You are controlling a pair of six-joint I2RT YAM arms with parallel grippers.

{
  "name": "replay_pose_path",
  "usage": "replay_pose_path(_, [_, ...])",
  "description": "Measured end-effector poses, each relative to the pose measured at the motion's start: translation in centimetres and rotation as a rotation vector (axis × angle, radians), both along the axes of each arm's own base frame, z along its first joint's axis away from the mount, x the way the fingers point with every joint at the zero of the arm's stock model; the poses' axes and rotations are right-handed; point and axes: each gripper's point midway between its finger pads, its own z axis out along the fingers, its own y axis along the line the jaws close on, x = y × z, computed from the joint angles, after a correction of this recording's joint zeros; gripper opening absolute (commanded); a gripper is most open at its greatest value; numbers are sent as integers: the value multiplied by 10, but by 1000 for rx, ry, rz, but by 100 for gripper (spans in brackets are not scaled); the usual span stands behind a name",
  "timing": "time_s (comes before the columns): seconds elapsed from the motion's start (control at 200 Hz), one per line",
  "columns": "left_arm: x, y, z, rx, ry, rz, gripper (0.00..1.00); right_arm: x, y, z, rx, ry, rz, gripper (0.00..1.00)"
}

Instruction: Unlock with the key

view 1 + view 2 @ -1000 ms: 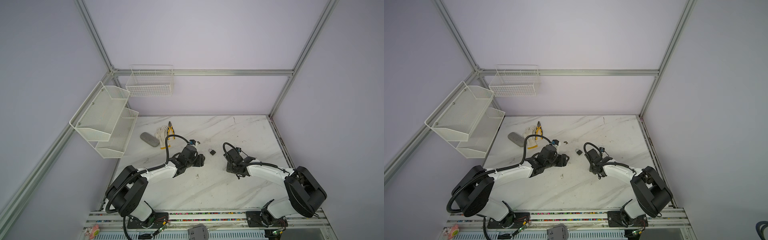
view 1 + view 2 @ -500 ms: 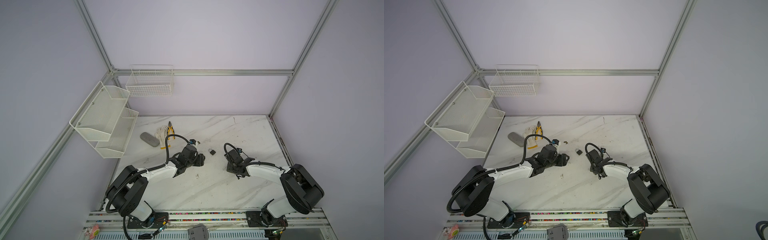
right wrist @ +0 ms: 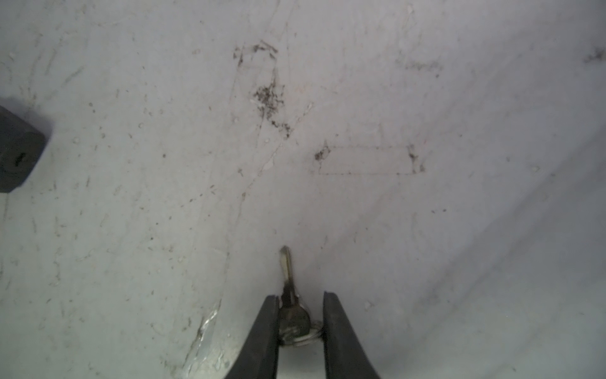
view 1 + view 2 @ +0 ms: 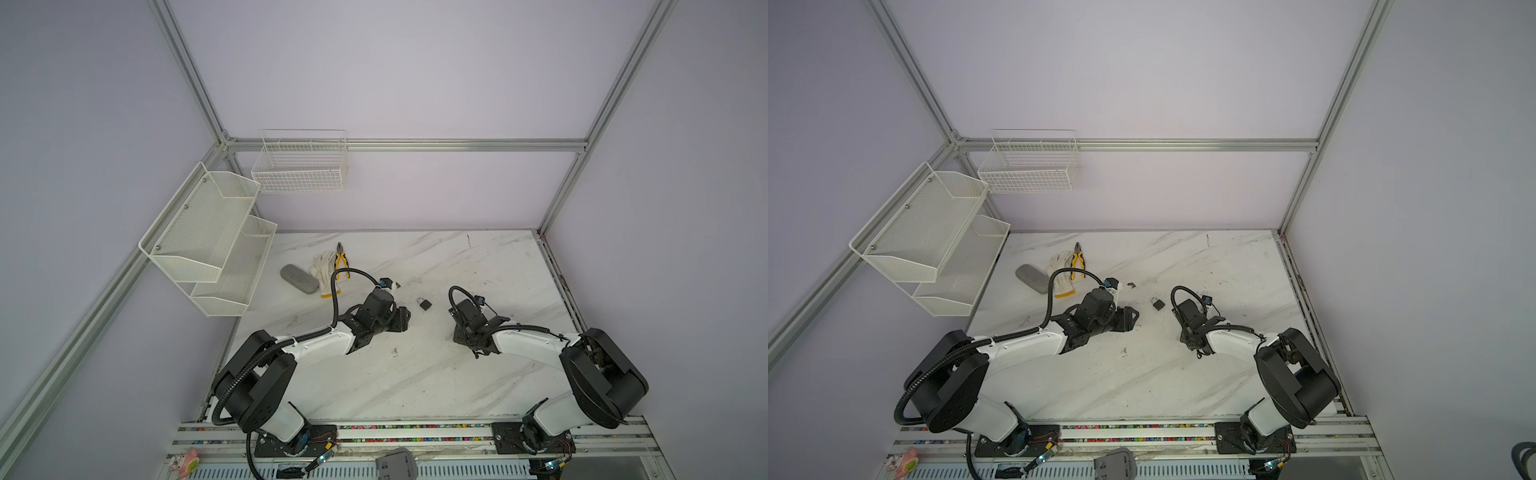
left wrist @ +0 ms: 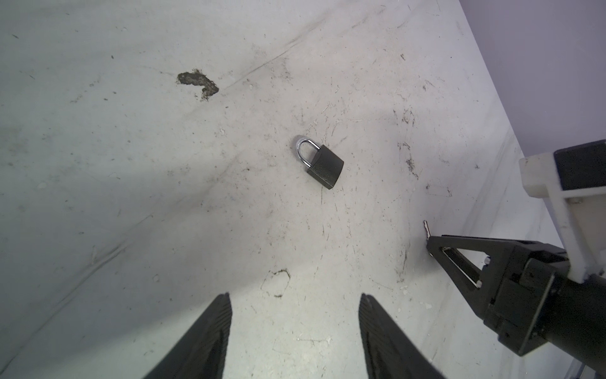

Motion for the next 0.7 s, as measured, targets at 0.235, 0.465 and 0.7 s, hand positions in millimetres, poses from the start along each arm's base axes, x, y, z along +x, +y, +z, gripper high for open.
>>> replay_pose_path(0.235, [5, -4, 10, -9, -13, 0, 63, 1, 1, 23, -9, -28, 16, 21])
replay_pose_path(0.465, [8, -9, 21, -62, 25, -20, 62, 10, 26, 76, 39, -136, 125, 20])
replay_pose_path(0.7, [8, -23, 41, -319, 143, -36, 63, 12, 53, 143, 138, -282, 293, 20])
